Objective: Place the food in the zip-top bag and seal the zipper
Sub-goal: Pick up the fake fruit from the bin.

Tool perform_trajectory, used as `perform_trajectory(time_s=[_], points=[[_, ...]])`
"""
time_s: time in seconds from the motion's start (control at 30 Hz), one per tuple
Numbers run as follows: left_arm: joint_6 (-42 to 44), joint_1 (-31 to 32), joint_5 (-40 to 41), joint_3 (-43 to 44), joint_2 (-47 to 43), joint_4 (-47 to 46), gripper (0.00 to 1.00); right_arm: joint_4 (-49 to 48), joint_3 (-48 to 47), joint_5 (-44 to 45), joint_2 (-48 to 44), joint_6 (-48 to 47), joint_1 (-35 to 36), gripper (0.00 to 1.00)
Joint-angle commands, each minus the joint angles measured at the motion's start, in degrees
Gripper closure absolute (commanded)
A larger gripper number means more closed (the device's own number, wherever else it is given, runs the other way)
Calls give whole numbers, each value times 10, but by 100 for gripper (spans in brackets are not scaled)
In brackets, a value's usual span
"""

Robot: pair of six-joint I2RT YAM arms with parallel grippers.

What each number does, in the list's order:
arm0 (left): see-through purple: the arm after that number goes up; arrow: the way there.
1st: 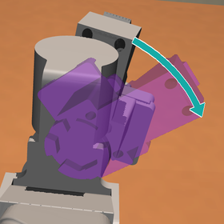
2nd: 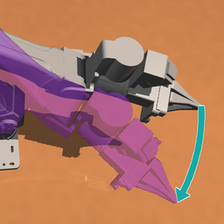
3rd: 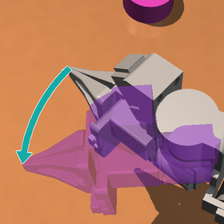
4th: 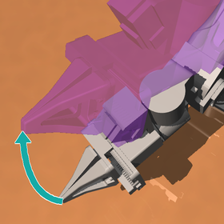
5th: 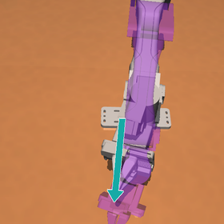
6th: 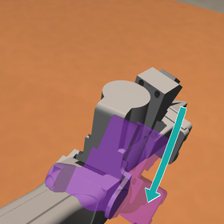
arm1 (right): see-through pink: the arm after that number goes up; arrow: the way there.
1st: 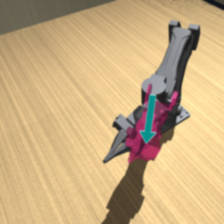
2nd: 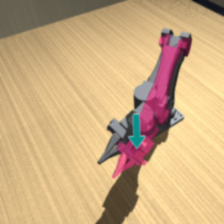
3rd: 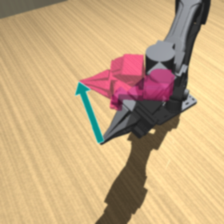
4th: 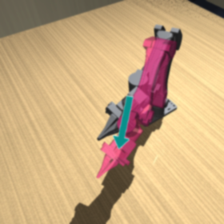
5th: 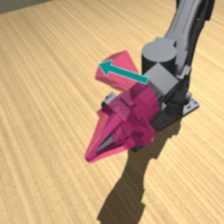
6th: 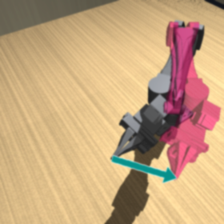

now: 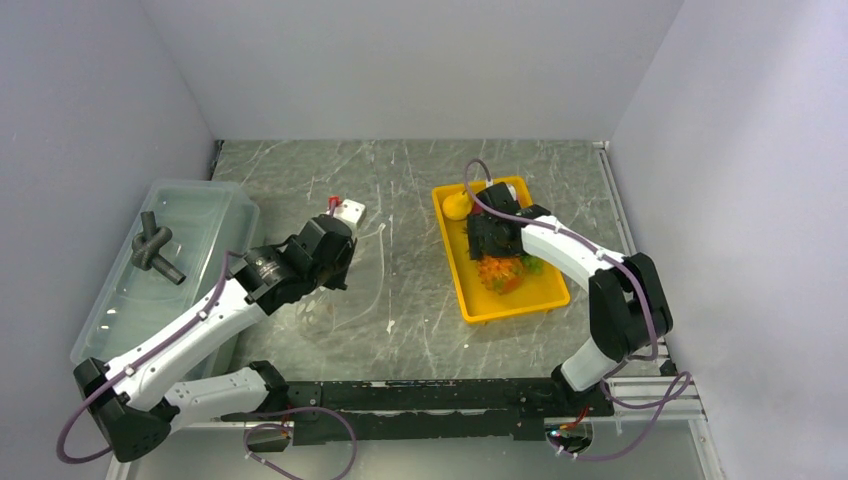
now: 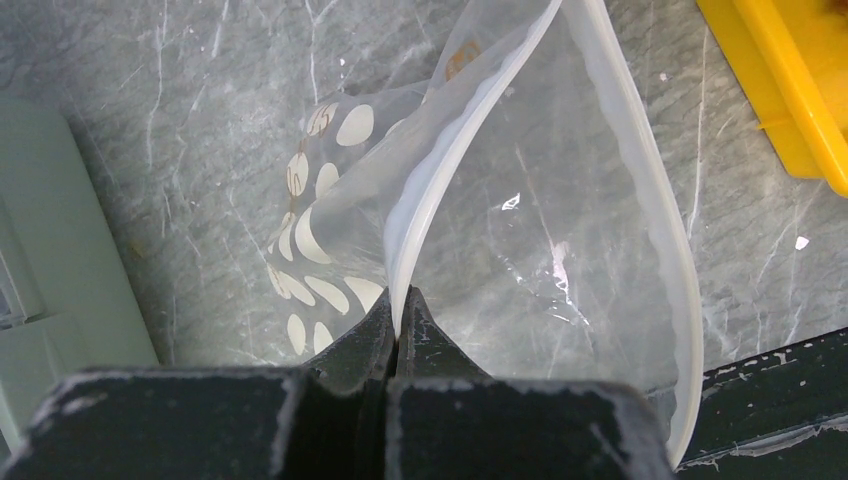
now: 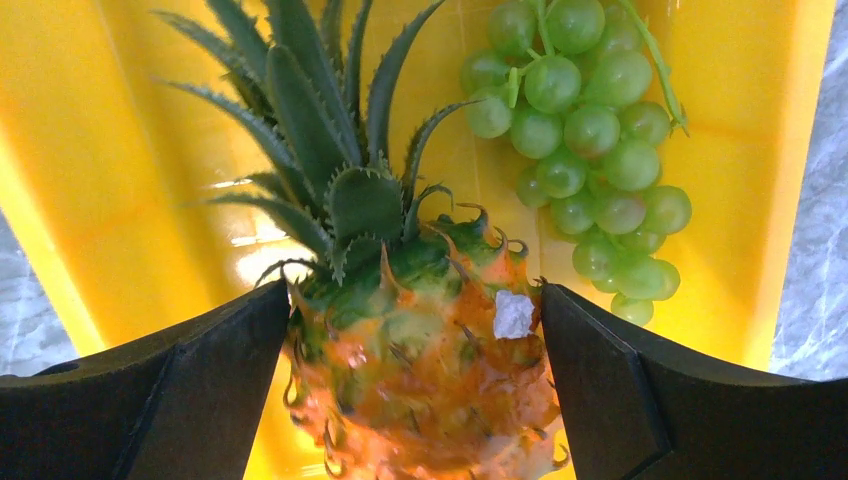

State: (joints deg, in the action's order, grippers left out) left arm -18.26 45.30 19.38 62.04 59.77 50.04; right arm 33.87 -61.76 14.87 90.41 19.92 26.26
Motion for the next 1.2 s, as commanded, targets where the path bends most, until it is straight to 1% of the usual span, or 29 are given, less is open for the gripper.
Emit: perform_trajectory(time_s=[0.0, 0.2, 0.3, 0.37, 0.5, 0.57, 0.8, 0.93, 1.17], points=[[-1, -1, 8, -2, -18, -9, 100, -19, -18, -8, 23, -10, -6, 0], [0, -1, 10, -3, -27, -8, 100, -15, -17, -5, 36, -13, -6, 1], [1, -2, 8, -3, -29, -10, 100, -15, -10, -5, 32, -17, -7, 4], [2, -2, 8, -2, -28, -9, 100, -11, -10, -3, 33, -20, -7, 10], [1, -2, 9, -2, -29, -8, 100, -9, -10, -9, 21, -18, -7, 35], [0, -2, 8, -4, -31, -8, 100, -5, -12, -10, 7, -15, -6, 43], [-2, -2, 5, -3, -29, -9, 100, 9, -10, -6, -55, -7, -6, 46], [-4, -2, -2, -3, -30, -11, 100, 6, -3, -11, -108, 8, -6, 47], [-14, -2, -14, 0, -24, -19, 100, -42, 28, -72, -204, 36, -5, 48]])
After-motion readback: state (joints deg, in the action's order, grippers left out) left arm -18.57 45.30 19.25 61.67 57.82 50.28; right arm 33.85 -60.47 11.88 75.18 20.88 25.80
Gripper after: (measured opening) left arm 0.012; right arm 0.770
